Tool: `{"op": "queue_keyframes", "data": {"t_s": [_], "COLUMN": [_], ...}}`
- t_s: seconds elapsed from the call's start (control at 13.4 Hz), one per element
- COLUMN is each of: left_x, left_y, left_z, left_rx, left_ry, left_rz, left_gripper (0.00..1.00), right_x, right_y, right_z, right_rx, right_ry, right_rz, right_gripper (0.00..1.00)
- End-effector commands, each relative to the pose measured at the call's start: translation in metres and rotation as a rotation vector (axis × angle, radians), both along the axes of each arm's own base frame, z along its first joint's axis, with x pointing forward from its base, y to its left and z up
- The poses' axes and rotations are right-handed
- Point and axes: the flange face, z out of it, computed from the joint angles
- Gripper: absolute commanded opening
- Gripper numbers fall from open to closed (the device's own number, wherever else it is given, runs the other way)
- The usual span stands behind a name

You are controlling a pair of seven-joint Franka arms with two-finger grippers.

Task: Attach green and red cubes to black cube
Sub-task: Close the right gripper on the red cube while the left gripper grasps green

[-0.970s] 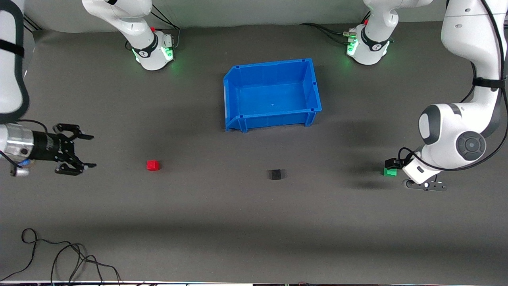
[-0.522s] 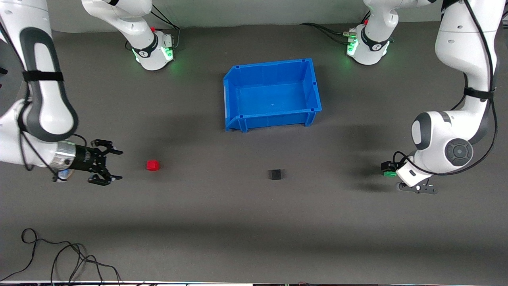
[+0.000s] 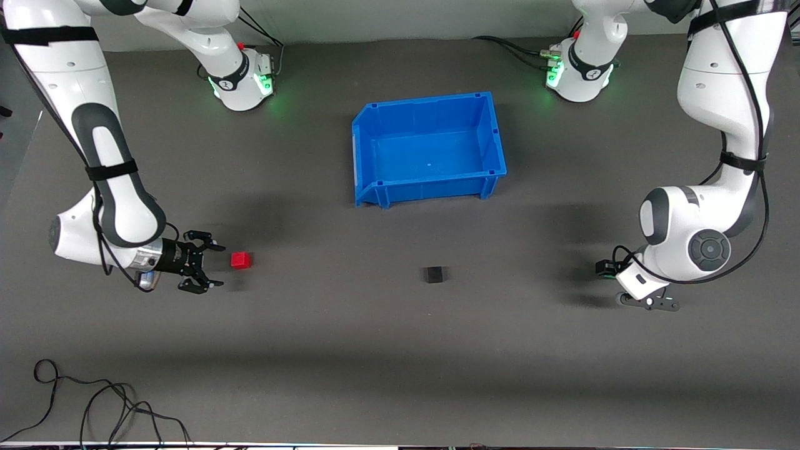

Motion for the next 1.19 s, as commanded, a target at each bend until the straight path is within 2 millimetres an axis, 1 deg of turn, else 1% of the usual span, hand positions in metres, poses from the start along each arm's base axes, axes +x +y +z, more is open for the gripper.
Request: {"op": "queue_keyframes", "data": {"t_s": [0.0, 0.07, 0.15, 0.22, 0.37, 0.75, 0.82, 0.9, 0.97, 1.04, 1.12], "left_x": [0.007, 0.008, 0.008, 0.008, 0.006, 0.002, 0.002, 0.002, 0.003, 0.005, 0.005], "left_y": [-0.004, -0.004, -0.004, -0.003, -0.002, -0.002, 0.0, 0.001, 0.001, 0.001, 0.002], "left_z": [-0.002, -0.005, -0.007, -0.012, -0.015, -0.018, -0.018, -0.018, -0.016, -0.014, -0.013], "left_rx": [0.006, 0.006, 0.007, 0.009, 0.01, 0.009, 0.009, 0.008, 0.008, 0.008, 0.008], "left_ry": [-0.009, -0.008, -0.011, -0.011, 0.003, 0.018, 0.02, 0.02, 0.017, 0.012, 0.011], "left_rz": [-0.026, -0.026, -0.026, -0.027, -0.026, -0.027, -0.025, -0.024, -0.024, -0.024, -0.022], "left_gripper": [0.82, 0.82, 0.82, 0.82, 0.81, 0.66, 0.63, 0.58, 0.51, 0.4, 0.31], "right_x": [0.002, 0.002, 0.001, 0.001, 0.001, 0.0, 0.0, 0.0, 0.0, 0.0, 0.0], "right_y": [0.013, 0.023, 0.029, 0.029, 0.028, 0.026, 0.025, 0.023, 0.023, 0.023, 0.023], "right_z": [-0.013, -0.02, -0.024, -0.026, -0.029, -0.03, -0.03, -0.03, -0.029, -0.029, -0.029], "right_rx": [0.013, 0.017, 0.016, 0.015, 0.015, 0.014, 0.014, 0.013, 0.013, 0.012, 0.013], "right_ry": [-0.018, -0.015, -0.012, -0.008, -0.002, 0.0, -0.001, -0.003, -0.004, -0.003, -0.003], "right_rz": [-0.006, -0.01, -0.007, -0.01, -0.015, -0.015, -0.015, -0.015, -0.015, -0.015, -0.013], "right_gripper": [1.0, 1.0, 1.0, 1.0, 1.0, 0.99, 0.95, 0.82, 0.64, 0.52, 0.43]}}
